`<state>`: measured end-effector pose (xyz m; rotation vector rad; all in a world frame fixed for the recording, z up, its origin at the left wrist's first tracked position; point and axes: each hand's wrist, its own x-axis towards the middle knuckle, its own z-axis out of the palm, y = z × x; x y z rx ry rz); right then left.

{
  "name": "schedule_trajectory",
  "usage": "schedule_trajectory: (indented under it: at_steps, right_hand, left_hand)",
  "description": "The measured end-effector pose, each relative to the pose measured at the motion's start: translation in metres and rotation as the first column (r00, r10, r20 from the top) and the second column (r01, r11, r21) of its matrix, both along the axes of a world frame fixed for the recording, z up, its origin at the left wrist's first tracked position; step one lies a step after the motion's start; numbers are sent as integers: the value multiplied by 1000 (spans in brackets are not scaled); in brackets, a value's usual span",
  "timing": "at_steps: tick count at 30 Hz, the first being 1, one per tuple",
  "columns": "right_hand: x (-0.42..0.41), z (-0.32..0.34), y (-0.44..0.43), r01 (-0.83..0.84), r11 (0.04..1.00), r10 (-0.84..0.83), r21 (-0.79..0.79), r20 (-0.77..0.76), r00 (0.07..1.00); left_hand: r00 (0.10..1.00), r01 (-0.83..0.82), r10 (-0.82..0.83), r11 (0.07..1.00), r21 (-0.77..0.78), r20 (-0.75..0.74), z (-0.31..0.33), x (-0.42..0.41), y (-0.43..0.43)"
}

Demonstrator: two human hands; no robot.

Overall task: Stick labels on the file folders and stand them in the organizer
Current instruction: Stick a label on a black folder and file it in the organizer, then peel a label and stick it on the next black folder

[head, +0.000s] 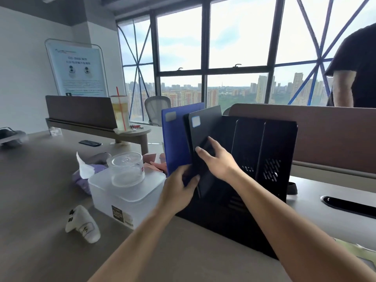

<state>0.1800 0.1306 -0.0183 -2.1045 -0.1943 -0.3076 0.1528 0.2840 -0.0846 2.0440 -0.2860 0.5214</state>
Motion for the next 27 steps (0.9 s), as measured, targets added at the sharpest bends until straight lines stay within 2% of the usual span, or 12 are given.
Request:
schedule_trajectory:
  at_steps: [6, 10, 15, 20, 23, 27]
  right_hand:
    - [-26, 5, -24, 50, 997, -49, -64, 14, 999]
    - [-65, 15, -52, 29, 974, -15, -224, 63, 998]
    - [-137, 7, -122, 56, 907, -24, -417, 82, 996]
    - [-224, -19, -220, 241, 830, -270, -503, 17, 963]
    - [-286, -43, -291, 428, 698, -540, -575, -30, 841]
    - [-371, -76, -374, 502, 418, -829, -757, -92, 552]
  left_hand:
    - [998, 14, -15, 1000, 24, 54, 0, -35, -4]
    - [996, 75, -75, 997, 7, 57, 2, -68, -19]
    - [932, 350, -338, 934, 73, -133, -8, -104, -75]
    - [810, 583, -546, 791, 187, -216, -23, -133, -169]
    - [727, 685, -634, 696, 216, -262, -39, -151, -242]
    - [587, 810, -751, 541, 227, -304, -48, -189, -335]
